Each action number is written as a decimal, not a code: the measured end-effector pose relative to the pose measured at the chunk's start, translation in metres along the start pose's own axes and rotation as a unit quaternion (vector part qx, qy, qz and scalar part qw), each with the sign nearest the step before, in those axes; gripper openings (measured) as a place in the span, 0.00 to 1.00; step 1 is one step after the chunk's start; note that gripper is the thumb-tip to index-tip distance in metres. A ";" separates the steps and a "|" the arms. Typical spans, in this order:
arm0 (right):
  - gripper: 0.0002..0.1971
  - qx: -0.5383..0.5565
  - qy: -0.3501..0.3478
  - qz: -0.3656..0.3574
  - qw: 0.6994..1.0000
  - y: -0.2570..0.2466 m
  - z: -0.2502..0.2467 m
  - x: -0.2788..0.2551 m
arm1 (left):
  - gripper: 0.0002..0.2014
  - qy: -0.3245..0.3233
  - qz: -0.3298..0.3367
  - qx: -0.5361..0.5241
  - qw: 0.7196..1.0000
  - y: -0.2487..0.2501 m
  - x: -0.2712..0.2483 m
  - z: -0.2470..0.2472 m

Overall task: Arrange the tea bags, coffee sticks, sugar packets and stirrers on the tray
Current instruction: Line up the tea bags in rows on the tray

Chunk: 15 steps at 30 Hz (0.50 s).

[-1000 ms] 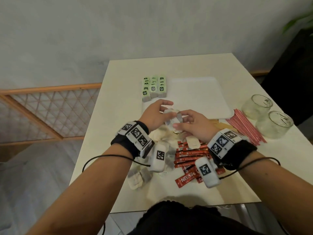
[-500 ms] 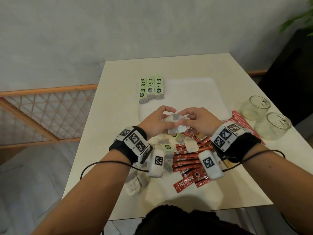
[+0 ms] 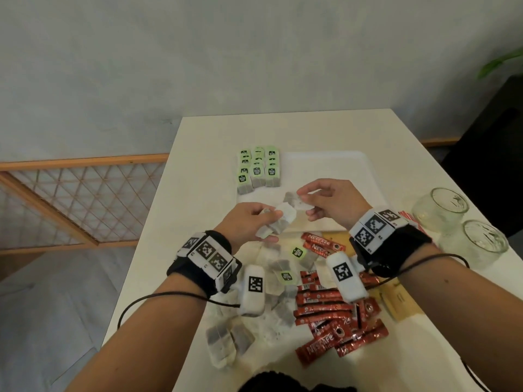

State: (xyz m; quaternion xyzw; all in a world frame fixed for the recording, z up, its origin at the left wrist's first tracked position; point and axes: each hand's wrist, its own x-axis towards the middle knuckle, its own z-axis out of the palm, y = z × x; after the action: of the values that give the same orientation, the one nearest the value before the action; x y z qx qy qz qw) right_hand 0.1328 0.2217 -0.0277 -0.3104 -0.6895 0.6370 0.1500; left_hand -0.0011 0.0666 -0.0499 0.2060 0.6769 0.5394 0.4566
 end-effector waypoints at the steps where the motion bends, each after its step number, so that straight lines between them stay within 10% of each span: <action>1: 0.03 -0.002 0.008 0.008 1.000 0.000 0.000 0.008 | 0.16 0.018 -0.007 -0.006 1.000 0.001 0.003 -0.004; 15: 0.06 -0.129 -0.125 0.096 0.979 0.008 0.039 0.103 | 0.04 0.165 0.007 -0.022 0.986 0.023 0.059 -0.065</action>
State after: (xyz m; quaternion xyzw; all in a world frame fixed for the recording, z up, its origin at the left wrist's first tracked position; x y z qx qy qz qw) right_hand 0.0325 0.2550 -0.0601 -0.3099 -0.7462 0.5878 -0.0407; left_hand -0.0894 0.0843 -0.0523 0.1091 0.7293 0.5840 0.3393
